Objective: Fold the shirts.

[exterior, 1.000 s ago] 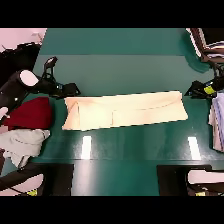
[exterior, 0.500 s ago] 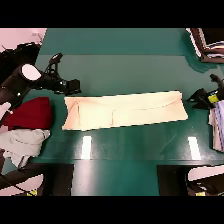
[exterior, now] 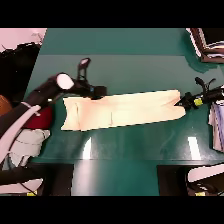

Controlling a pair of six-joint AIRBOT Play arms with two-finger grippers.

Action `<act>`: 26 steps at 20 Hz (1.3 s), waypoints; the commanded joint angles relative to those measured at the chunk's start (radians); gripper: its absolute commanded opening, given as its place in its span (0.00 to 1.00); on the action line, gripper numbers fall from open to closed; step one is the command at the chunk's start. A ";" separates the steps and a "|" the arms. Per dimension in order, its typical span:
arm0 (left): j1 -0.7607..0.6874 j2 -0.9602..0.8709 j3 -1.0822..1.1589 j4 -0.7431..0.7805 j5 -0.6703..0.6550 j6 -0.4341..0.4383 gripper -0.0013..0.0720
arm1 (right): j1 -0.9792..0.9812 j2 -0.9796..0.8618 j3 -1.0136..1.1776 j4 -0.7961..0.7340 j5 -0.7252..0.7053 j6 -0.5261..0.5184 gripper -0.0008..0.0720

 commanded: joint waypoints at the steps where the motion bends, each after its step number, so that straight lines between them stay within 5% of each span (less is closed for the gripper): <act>1: -0.098 -0.138 0.082 -0.052 0.029 -0.012 0.05 | 0.045 0.067 0.089 0.101 0.063 -0.024 0.04; 9: -0.187 -0.336 0.222 -0.088 0.018 -0.012 0.05 | 0.248 0.359 0.255 0.119 0.044 0.064 0.03; 18: -0.169 -0.339 0.271 -0.081 0.006 0.009 0.05 | 0.538 0.412 0.312 0.119 -0.058 0.115 0.04; 26: 0.130 -0.024 0.372 0.273 -0.222 0.006 0.05 | 0.883 0.364 0.310 0.146 -0.280 0.113 0.04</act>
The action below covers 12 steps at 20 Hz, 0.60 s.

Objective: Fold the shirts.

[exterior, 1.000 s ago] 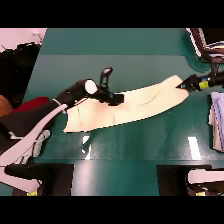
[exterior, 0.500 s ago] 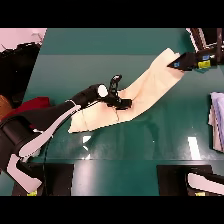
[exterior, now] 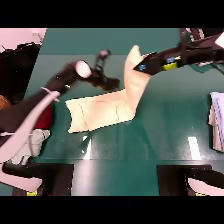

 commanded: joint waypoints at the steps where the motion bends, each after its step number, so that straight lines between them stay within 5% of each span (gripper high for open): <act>1: 0.182 0.187 0.024 0.148 -0.090 0.003 0.05 | 0.201 -0.057 0.000 0.060 -0.193 -0.002 0.04; 4: 0.337 0.352 0.024 0.199 -0.110 0.003 0.05 | 0.389 -0.184 0.001 0.224 -0.365 -0.097 0.05; 5: 0.371 0.390 0.024 0.214 -0.121 0.003 0.05 | 0.435 -0.225 0.001 0.286 -0.374 -0.162 0.24; 6: 0.402 0.424 0.024 0.224 -0.131 0.003 0.05 | 0.472 -0.263 0.001 0.325 -0.377 -0.222 0.62; 7: 0.424 0.448 0.024 0.229 -0.138 0.004 0.05 | 0.492 -0.291 0.001 0.327 -0.373 -0.248 0.84; 8: 0.441 0.462 0.023 0.228 -0.143 0.004 0.05 | 0.494 -0.311 0.000 0.325 -0.351 -0.248 0.86; 12: 0.450 0.475 0.023 0.230 -0.187 0.028 0.05 | 0.364 -0.288 -0.029 0.060 -0.207 -0.064 0.61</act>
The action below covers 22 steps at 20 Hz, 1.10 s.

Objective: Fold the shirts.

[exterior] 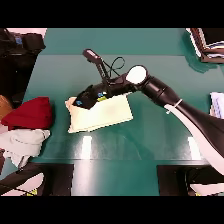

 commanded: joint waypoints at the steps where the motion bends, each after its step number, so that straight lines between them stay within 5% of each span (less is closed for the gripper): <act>1: 0.027 0.028 0.001 0.015 -0.044 0.019 0.05 | -0.106 0.021 -0.066 -0.215 0.096 0.122 0.61; 5: 0.027 0.028 -0.001 0.014 -0.055 0.018 0.05 | -0.369 0.136 -0.322 -0.326 0.124 0.175 0.62; 8: 0.027 0.026 -0.015 -0.008 -0.046 0.018 0.05 | -0.549 0.145 -0.457 -0.249 0.116 0.175 0.85; 12: 0.024 0.026 -0.052 -0.027 -0.030 0.019 0.05 | -0.599 0.014 -0.463 -0.186 0.192 0.166 0.83; 20: 0.024 0.022 -0.052 -0.031 -0.031 0.019 0.05 | -0.369 -0.287 -0.154 -0.022 0.192 0.158 0.83; 22: 0.024 0.022 -0.052 -0.035 -0.037 0.019 0.05 | -0.327 -0.344 -0.075 -0.004 0.190 0.158 0.61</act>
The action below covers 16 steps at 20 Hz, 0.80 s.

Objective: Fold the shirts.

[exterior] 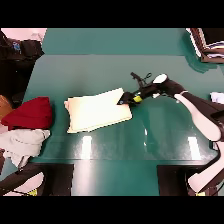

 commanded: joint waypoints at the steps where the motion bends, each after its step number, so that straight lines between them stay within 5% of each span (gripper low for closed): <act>1: 0.000 -0.001 -0.001 -0.005 -0.011 0.000 0.05 | 0.080 -0.108 0.142 0.056 -0.007 -0.002 0.44; 2: 0.000 -0.001 -0.001 -0.005 -0.016 0.000 0.05 | 0.090 -0.122 0.170 0.053 -0.007 -0.002 0.16; 3: 0.000 -0.001 -0.001 -0.005 -0.023 -0.001 0.05 | 0.095 -0.129 0.193 0.053 -0.010 -0.003 0.04; 9: -0.013 -0.001 -0.001 -0.072 -0.039 -0.001 0.05 | -0.051 0.018 0.249 -0.121 -0.021 0.003 0.04; 16: -0.221 -0.001 -0.001 -0.072 0.063 -0.001 0.05 | -0.587 0.322 0.249 -0.385 0.012 0.085 0.04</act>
